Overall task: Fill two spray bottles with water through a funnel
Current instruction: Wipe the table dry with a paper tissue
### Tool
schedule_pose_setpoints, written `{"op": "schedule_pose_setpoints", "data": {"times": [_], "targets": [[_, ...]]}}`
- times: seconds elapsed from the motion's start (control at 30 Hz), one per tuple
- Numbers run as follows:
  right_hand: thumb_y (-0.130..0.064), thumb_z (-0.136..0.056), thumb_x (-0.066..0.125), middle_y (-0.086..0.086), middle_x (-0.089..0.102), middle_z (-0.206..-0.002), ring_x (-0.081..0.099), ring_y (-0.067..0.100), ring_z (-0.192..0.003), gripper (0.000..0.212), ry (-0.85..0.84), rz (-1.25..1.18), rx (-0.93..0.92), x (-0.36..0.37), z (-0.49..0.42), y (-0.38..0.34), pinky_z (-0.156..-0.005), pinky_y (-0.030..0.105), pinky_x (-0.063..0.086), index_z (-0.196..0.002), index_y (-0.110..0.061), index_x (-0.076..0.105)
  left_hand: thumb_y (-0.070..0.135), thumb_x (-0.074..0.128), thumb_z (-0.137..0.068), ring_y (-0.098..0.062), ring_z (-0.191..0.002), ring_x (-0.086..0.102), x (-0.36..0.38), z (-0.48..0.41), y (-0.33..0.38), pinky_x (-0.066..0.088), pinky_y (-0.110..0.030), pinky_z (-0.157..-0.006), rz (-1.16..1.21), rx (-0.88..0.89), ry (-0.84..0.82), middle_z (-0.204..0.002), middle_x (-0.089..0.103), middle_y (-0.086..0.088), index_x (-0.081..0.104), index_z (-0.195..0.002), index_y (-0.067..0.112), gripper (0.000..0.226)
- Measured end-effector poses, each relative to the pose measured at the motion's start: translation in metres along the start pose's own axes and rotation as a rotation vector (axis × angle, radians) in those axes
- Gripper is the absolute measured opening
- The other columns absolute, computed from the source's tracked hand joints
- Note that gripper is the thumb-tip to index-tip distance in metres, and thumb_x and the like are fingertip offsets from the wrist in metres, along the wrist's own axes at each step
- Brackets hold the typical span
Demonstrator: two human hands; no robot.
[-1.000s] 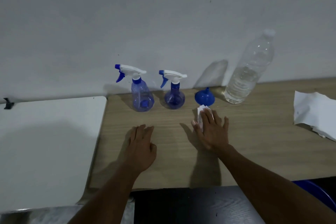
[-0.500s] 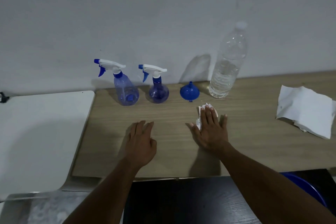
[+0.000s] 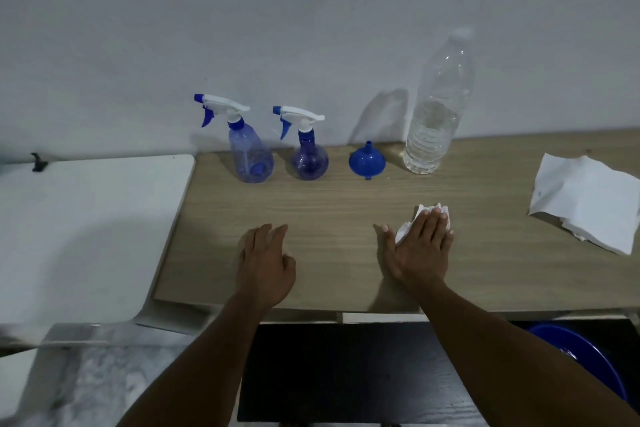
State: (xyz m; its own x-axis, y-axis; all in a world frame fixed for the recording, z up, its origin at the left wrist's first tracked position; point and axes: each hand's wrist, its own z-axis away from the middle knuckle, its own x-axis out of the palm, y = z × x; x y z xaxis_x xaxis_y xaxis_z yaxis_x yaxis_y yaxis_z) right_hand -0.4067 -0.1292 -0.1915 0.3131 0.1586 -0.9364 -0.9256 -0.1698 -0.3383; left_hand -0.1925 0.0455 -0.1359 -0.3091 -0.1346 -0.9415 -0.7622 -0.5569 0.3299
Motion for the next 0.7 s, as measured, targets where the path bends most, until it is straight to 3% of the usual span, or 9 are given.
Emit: {"op": "schedule_pose_setpoints", "data": {"times": [0.2,0.37,0.5,0.7], "targets": [[-0.077,-0.089,0.013,0.022,-0.006,-0.166,-0.011,0.031,-0.154,0.106,-0.014,-0.017,0.007,0.025,0.022,-0.068,-0.125,0.048,-0.003,-0.157,0.003,-0.001,0.022,0.058,-0.086,-0.036,-0.140,0.036,-0.029,-0.012,-0.054,0.036,-0.052,-0.112,0.019,-0.010,0.018,-0.148,0.045,-0.015,0.047,-0.145,0.018,0.061],[-0.077,-0.091,0.012,0.023,-0.005,-0.166,-0.009,0.032,-0.155,0.104,-0.039,0.034,-0.041,0.055,0.035,-0.147,-0.125,0.050,-0.002,-0.157,0.002,-0.002,0.031,0.048,-0.084,-0.036,-0.136,0.041,-0.056,-0.019,-0.117,0.040,-0.051,-0.109,-0.033,0.004,0.040,-0.145,0.048,-0.017,0.049,-0.144,0.017,0.062],[-0.076,-0.092,0.012,0.024,-0.002,-0.166,-0.006,0.034,-0.155,0.103,-0.042,0.047,-0.120,0.079,0.049,-0.214,-0.125,0.051,-0.002,-0.157,0.003,0.003,0.024,0.056,-0.089,-0.037,-0.142,0.032,-0.070,-0.022,-0.164,0.042,-0.052,-0.108,-0.014,-0.007,0.023,-0.149,0.042,-0.017,0.044,-0.146,0.016,0.059],[-0.079,-0.085,0.003,0.024,0.000,-0.166,-0.004,0.034,-0.155,0.110,-0.098,0.047,-0.168,0.103,0.064,-0.279,-0.124,0.053,-0.004,-0.157,0.003,0.005,0.030,0.044,-0.082,-0.040,-0.141,0.034,-0.082,-0.022,-0.216,0.044,-0.054,-0.105,-0.018,-0.035,0.073,-0.147,0.045,-0.018,0.048,-0.145,0.014,0.064]]}}
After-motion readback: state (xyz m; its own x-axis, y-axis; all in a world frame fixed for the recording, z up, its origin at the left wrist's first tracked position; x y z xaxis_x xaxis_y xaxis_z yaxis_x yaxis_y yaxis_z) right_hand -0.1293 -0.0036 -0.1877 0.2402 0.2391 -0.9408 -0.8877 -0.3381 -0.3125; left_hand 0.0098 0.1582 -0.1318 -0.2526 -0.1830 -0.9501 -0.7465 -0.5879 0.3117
